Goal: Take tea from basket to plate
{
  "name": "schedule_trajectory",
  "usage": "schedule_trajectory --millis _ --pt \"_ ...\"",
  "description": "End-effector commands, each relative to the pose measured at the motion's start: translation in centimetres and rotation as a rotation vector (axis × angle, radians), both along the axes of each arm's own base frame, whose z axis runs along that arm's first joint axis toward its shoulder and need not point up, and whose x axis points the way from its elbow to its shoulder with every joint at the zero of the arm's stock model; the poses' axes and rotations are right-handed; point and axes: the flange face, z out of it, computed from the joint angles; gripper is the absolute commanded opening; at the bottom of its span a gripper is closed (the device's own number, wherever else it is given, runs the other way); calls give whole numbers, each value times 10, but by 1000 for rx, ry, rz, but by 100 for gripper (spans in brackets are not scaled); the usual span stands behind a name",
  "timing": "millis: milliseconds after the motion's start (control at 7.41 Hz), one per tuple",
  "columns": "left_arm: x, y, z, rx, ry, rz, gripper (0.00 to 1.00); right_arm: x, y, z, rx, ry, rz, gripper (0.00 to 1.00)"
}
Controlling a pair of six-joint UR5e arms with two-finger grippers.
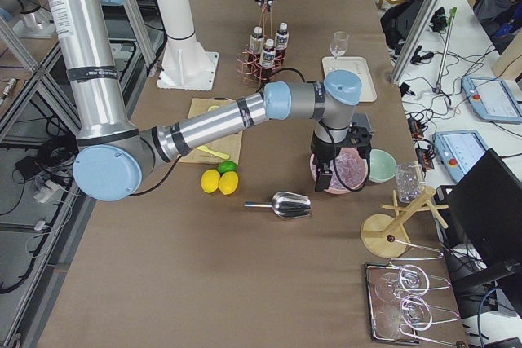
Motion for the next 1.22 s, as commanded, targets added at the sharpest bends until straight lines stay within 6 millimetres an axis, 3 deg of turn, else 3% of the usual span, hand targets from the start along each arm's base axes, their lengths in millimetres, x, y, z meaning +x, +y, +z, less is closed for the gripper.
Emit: schedule_trajectory --millis 0,135,270,540,1080 --pt "0 -2 1 -1 -1 -2 0 -44 8 -58 32 -54 13 100" --pt "0 -2 1 -1 -1 -2 0 -58 12 -90 22 -112 30 100" --pt "0 -2 3 0 0 -2 0 -93 28 -122 55 -134 -6 99" --pt "3 -4 7 4 6 -3 0 -168 32 -179 -70 -192 80 99" --pt "0 -3 5 9 13 -5 0 -261 60 -281 -330 -267 275 99"
